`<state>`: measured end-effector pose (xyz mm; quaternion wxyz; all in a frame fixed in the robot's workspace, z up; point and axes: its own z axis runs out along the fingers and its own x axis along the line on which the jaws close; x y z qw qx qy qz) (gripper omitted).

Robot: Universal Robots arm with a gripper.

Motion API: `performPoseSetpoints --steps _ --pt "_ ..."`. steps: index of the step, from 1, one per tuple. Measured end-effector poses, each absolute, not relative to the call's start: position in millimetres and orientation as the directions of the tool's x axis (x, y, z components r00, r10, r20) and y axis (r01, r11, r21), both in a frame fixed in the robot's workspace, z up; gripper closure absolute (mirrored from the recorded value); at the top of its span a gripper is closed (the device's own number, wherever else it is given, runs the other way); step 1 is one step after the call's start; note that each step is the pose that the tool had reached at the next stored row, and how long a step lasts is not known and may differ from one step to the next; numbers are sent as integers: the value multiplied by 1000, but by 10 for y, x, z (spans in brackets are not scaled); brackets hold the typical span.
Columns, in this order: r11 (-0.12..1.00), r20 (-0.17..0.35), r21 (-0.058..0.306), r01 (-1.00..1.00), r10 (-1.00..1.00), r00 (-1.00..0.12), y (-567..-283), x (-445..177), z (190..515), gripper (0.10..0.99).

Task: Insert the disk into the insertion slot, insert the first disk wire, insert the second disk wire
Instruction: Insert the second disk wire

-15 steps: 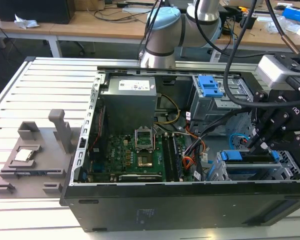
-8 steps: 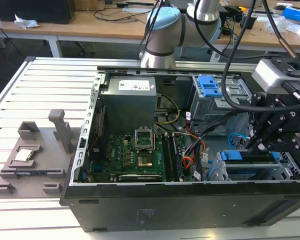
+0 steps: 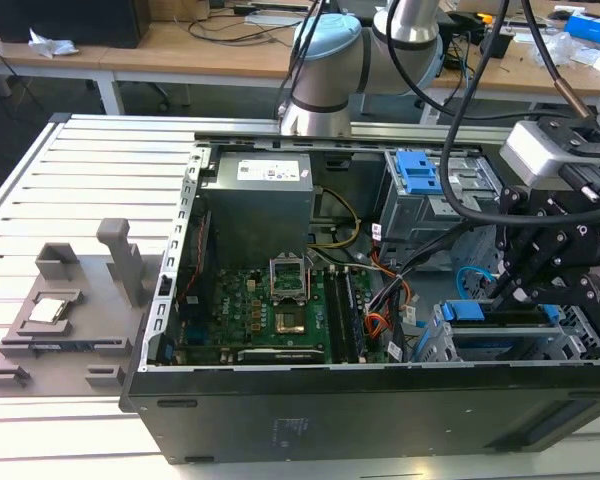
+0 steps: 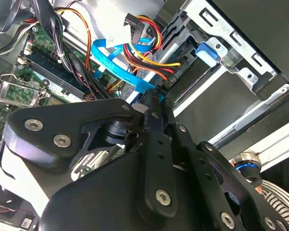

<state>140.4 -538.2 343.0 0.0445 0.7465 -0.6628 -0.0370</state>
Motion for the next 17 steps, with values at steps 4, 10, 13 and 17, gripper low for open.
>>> performPoseSetpoints --steps 4,10,13,17 --pt "-117 4 115 -986 -993 119 -5383 1409 3430 925" --pt "-117 4 115 -986 -993 119 -5384 1410 3445 925" --pt "-117 4 115 -986 -993 119 -5383 1410 3471 925" --pt "-118 1 115 -986 -993 119 -5383 1410 3454 925"
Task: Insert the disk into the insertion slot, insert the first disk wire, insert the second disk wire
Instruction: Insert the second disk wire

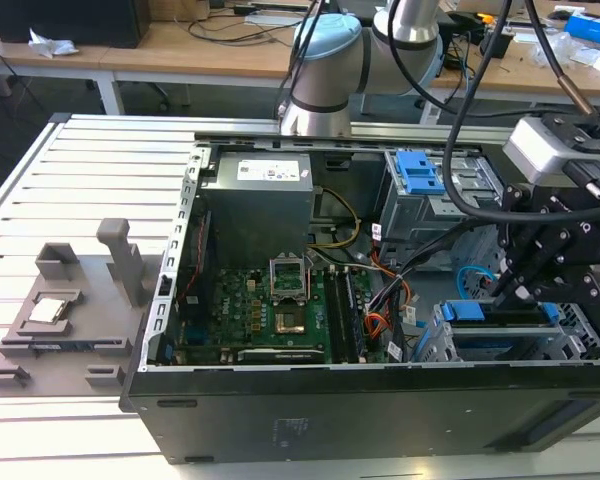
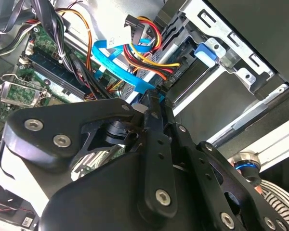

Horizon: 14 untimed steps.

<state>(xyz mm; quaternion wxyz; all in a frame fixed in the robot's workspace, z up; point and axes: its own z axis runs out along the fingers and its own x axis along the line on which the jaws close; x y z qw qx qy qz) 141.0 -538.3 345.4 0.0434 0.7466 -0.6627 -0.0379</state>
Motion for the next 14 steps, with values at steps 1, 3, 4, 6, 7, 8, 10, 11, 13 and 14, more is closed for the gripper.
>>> performPoseSetpoints --steps 1,3,4,6,7,8,10,11,13,14 --pt "-118 1 115 -986 -993 119 -5383 1410 3449 925" --pt "-118 1 115 -986 -993 119 -5383 1410 3443 925" --pt "-118 1 115 -986 -993 119 -5383 1410 3438 925" --pt "-118 1 115 -986 -993 119 -5383 1410 3425 925" --pt "-118 1 115 -986 -993 119 -5383 1410 3419 925" --pt "-118 0 115 -986 -993 119 -5382 1410 3411 925" --pt "-118 0 115 -986 -993 119 -5383 1410 3409 925" --pt "-118 1 115 -986 -993 119 -5383 1410 3411 925" --pt "-118 1 115 -986 -993 119 -5383 1410 3409 925" --pt "-118 1 115 -986 -993 119 -5384 1410 3396 925"
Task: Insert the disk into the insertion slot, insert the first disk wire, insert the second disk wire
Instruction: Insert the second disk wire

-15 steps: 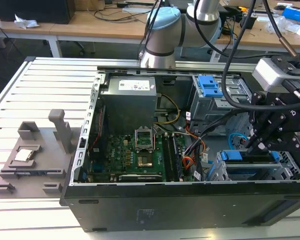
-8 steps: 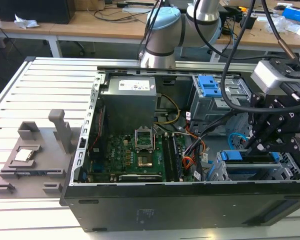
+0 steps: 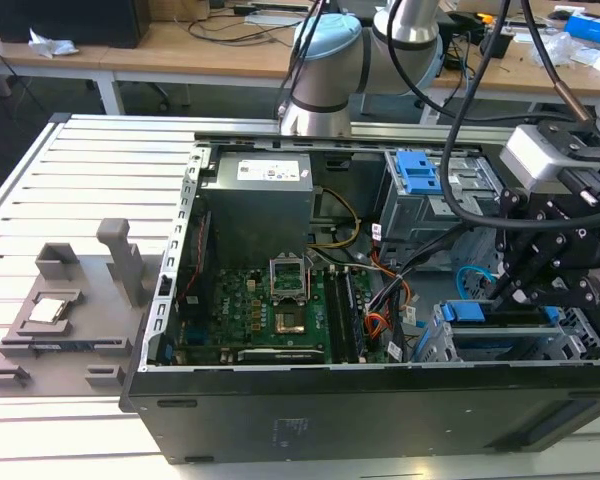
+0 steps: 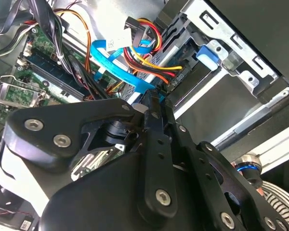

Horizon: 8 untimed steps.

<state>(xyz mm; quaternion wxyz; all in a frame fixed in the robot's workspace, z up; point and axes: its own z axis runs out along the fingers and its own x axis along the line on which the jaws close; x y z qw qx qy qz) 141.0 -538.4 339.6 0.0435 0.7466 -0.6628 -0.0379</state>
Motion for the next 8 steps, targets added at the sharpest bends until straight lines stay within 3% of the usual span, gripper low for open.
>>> performPoseSetpoints --steps 8 --pt "-118 -1 115 -986 -993 119 -5386 1412 3345 925"
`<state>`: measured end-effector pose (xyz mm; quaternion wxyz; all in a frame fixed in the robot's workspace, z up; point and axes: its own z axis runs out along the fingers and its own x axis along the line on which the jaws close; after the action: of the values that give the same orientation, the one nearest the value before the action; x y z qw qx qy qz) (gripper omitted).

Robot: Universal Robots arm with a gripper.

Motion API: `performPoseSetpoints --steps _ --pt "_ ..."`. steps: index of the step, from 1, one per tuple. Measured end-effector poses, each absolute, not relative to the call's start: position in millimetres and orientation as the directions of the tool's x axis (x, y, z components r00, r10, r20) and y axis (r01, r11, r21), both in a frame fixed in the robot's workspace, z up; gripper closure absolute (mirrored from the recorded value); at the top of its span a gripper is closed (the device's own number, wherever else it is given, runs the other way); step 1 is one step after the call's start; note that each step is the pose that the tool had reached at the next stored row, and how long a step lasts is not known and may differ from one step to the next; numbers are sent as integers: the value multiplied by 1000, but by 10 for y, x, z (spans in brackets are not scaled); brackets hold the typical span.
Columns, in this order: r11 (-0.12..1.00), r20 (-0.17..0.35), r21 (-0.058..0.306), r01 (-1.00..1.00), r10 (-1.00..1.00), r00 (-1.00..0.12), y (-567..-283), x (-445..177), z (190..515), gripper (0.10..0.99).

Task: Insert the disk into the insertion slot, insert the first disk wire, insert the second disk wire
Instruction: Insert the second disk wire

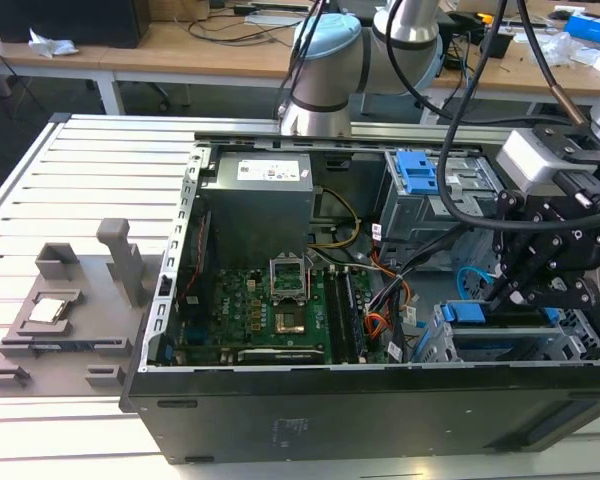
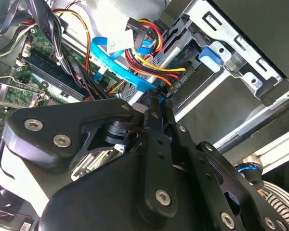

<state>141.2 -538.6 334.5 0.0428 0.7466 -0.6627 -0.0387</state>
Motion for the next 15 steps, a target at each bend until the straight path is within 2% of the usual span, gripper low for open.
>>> performPoseSetpoints --steps 15 --pt "-76 -1 118 -990 -997 77 -5422 1423 3369 925"
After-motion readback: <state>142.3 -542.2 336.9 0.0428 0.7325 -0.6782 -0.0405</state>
